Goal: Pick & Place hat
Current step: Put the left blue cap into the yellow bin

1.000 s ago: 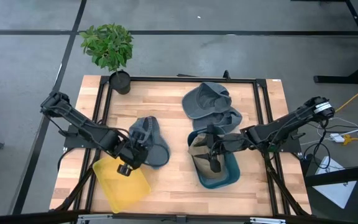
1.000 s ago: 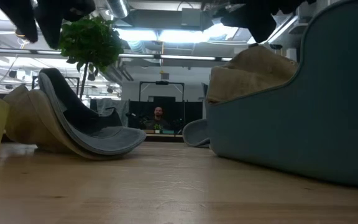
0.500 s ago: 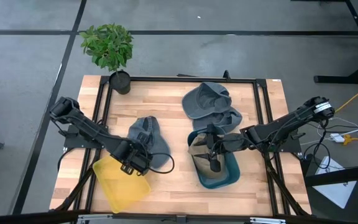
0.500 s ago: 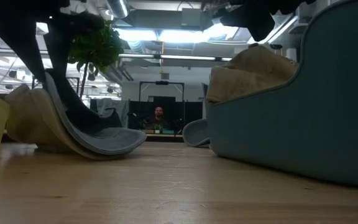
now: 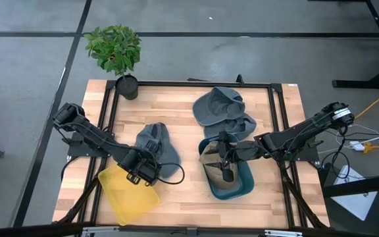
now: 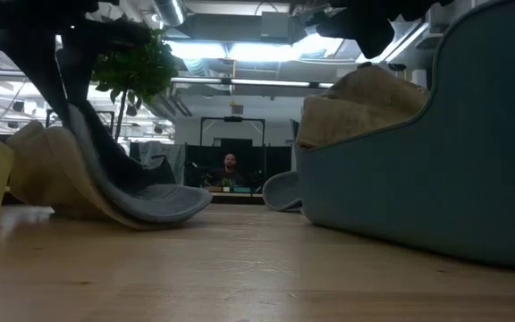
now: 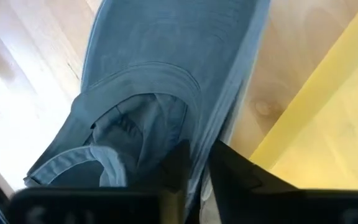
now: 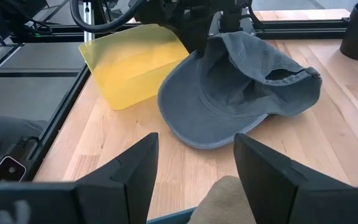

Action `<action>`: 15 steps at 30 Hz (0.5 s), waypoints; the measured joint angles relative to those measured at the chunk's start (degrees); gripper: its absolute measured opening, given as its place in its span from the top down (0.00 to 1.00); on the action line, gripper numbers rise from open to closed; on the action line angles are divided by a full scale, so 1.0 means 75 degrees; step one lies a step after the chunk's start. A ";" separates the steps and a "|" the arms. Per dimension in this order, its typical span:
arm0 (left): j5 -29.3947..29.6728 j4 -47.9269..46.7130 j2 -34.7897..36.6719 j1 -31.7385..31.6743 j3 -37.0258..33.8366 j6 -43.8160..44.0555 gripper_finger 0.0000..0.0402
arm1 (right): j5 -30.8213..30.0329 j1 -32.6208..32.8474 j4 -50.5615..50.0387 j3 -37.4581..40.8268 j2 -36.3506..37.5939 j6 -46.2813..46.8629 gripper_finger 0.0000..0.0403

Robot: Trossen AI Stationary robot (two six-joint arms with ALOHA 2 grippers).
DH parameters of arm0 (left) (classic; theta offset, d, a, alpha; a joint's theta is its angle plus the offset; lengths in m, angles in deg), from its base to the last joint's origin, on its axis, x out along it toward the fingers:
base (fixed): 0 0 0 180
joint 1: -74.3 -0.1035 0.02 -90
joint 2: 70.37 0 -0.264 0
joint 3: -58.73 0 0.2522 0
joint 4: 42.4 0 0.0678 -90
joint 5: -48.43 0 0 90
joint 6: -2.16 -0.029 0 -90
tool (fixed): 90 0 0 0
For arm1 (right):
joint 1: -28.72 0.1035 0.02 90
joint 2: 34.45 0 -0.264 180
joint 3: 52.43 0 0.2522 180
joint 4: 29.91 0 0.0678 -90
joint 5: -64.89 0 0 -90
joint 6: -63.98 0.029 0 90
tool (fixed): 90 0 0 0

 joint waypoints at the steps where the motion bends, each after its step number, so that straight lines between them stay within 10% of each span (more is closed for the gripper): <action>1: -0.0027 0.0007 0.0000 -0.0020 -0.0002 -0.0013 0.92 | 0.0000 0.0000 0.0000 0.0000 0.0000 -0.0001 0.48; 15: 0.0270 0.0013 0.0295 -0.0216 0.0516 0.0246 0.98 | -0.0376 0.0000 0.0078 0.0000 0.0000 0.0023 0.48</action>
